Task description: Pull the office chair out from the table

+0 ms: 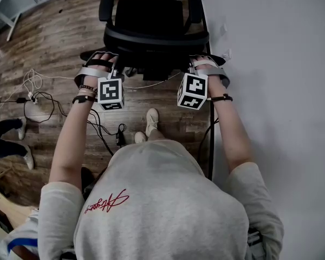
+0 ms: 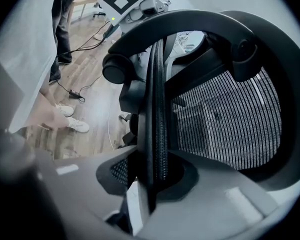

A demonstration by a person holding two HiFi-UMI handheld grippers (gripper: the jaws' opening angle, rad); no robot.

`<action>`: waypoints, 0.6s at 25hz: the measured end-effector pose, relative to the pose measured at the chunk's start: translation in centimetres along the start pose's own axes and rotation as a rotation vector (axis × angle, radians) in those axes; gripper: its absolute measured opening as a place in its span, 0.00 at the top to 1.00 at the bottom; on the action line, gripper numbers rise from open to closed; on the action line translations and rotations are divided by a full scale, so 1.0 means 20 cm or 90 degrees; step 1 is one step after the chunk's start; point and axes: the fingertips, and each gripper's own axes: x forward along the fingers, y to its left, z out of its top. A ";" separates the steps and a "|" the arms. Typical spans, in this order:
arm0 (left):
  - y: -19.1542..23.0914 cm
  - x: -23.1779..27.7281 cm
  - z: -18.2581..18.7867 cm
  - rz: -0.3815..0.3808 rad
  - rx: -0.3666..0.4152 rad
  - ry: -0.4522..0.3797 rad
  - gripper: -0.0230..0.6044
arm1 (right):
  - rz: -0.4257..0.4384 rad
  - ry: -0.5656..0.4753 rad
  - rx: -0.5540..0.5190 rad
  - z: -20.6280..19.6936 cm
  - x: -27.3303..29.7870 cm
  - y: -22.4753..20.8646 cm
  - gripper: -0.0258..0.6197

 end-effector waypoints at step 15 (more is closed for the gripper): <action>0.00 -0.03 0.01 -0.012 -0.003 -0.003 0.85 | 0.008 0.004 0.001 0.00 -0.03 0.01 0.84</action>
